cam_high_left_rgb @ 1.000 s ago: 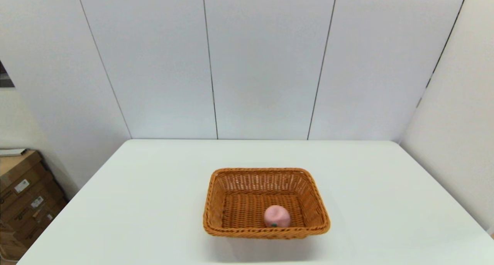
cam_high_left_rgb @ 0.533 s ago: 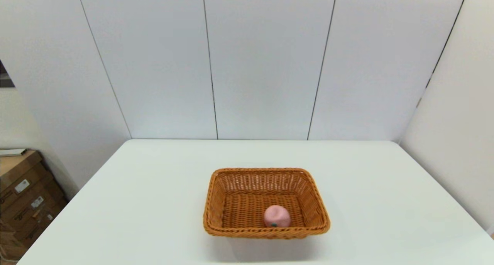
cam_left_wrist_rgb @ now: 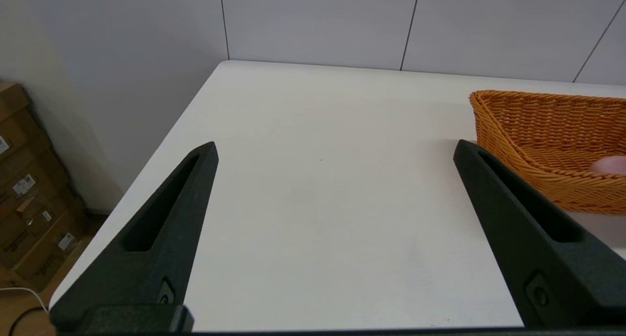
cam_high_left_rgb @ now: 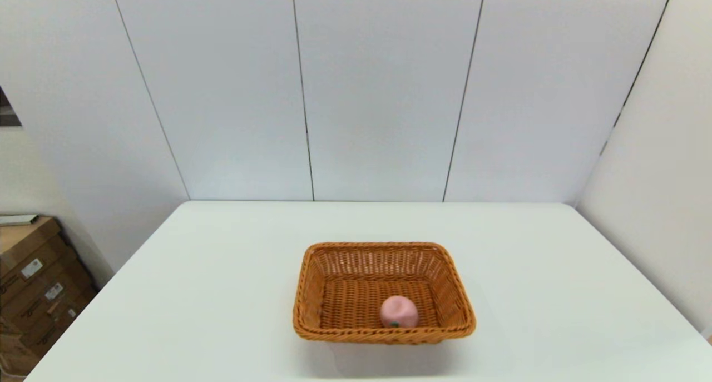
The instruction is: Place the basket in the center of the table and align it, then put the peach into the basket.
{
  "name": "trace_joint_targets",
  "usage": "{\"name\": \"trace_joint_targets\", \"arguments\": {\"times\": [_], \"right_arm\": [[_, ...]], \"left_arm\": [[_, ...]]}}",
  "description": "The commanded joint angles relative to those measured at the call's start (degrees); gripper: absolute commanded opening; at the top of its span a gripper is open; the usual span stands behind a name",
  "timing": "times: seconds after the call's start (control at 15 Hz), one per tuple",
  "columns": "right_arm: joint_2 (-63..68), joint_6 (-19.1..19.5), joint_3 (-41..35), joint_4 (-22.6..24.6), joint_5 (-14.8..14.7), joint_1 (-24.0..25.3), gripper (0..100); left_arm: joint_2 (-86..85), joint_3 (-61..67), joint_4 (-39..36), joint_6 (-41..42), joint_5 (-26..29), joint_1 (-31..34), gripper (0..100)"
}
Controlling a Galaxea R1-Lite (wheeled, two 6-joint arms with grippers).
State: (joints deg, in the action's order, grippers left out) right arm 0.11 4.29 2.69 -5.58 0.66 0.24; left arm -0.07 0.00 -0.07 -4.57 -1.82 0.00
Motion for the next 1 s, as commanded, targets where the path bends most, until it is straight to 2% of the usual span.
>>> {"name": "trace_joint_targets", "arguments": {"times": [0.07, 0.67, 1.0], "right_arm": [[-0.2, 0.0, -1.2, 2.0, 0.2, 0.0, 100], [-0.2, -0.6, -1.2, 2.0, 0.0, 0.1, 100], [-0.2, -3.2, -1.2, 2.1, -0.3, 0.0, 100]], "left_arm": [[0.0, 0.0, 0.0, 0.0, 0.0, 0.0, 100], [0.0, 0.0, 0.0, 0.2, 0.0, 0.0, 100], [0.0, 0.0, 0.0, 0.1, 0.0, 0.0, 100]]}}
